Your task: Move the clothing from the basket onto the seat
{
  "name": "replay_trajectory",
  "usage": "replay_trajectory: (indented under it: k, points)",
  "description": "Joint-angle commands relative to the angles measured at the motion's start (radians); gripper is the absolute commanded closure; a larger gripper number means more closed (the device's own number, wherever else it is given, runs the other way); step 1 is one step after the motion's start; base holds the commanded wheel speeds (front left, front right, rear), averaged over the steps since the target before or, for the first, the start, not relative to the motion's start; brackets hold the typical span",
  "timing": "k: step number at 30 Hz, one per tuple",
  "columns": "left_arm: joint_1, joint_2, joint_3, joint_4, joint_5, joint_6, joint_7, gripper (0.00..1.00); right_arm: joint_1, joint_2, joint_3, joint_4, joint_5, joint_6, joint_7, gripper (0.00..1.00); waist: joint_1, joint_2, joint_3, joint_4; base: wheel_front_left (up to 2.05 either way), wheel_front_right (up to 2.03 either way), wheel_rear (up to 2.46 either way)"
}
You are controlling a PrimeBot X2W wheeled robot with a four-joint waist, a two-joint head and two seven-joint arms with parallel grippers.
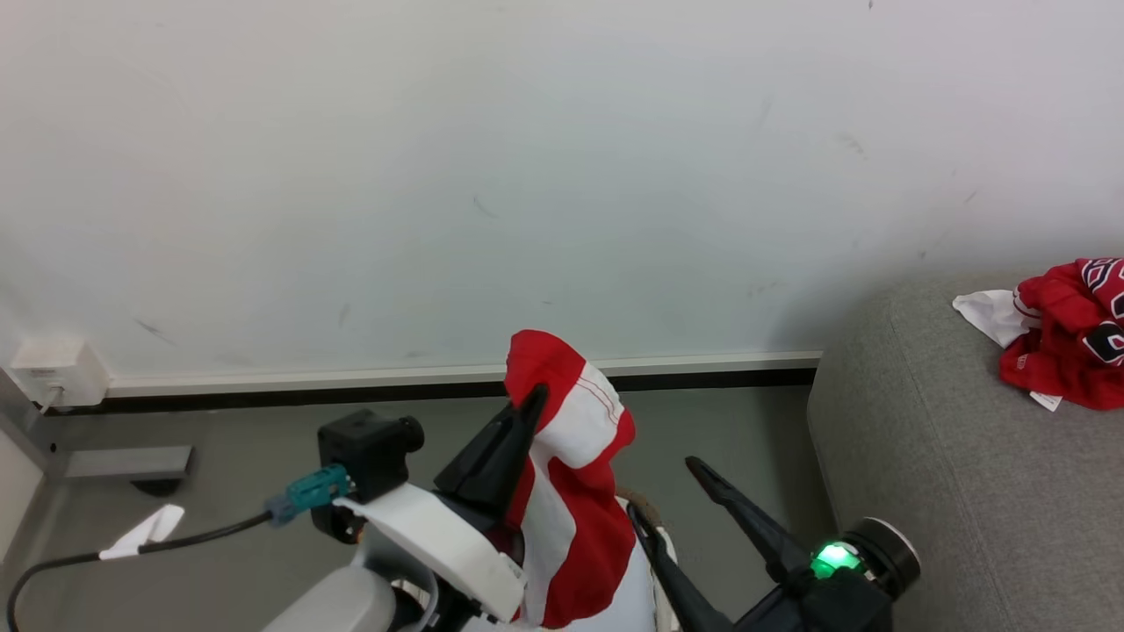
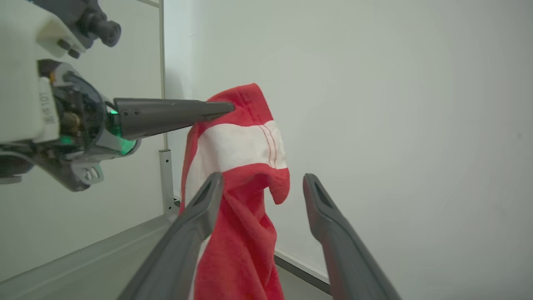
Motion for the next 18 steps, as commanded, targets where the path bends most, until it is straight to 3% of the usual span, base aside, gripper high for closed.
replay_trajectory:
  k: [1,14,15,16,17,18]
  points:
    - [0.012,0.0,-0.005,-0.011,0.016,0.002,0.005,1.0,-0.032,-0.009,0.03,0.014,0.014,-0.003,0.001,0.0,0.0001,-0.0001,0.001,0.0,0.0,0.0,0.0]
    - [-0.011,-0.058,-0.104,-0.073,0.039,-0.026,0.052,1.0,-0.204,0.004,0.145,0.259,0.002,-0.002,0.001,0.0,0.0001,-0.0001,0.006,0.026,0.0,0.0,0.0]
    - [-0.011,-0.061,-0.11,-0.077,0.038,-0.028,0.055,1.0,-0.21,0.008,0.139,0.264,0.013,-0.002,0.001,0.24,0.0001,-0.0001,0.006,0.03,0.0,0.0,0.0]
    - [-0.009,-0.064,-0.114,-0.08,0.035,-0.029,0.057,1.0,-0.209,0.013,0.134,0.265,0.025,-0.002,0.001,0.76,0.0001,-0.0001,0.007,0.033,0.0,0.0,0.0]
    - [-0.008,-0.064,-0.118,-0.082,0.034,-0.029,0.058,1.0,-0.203,0.016,0.136,0.266,0.038,-0.002,0.001,1.0,0.0001,-0.0001,0.007,0.035,0.0,0.0,0.0]
    - [-0.006,-0.063,-0.12,-0.08,0.035,-0.029,0.058,1.0,-0.199,0.017,0.136,0.267,0.051,-0.002,0.001,1.0,0.0001,-0.0001,0.008,0.036,0.0,0.0,0.0]
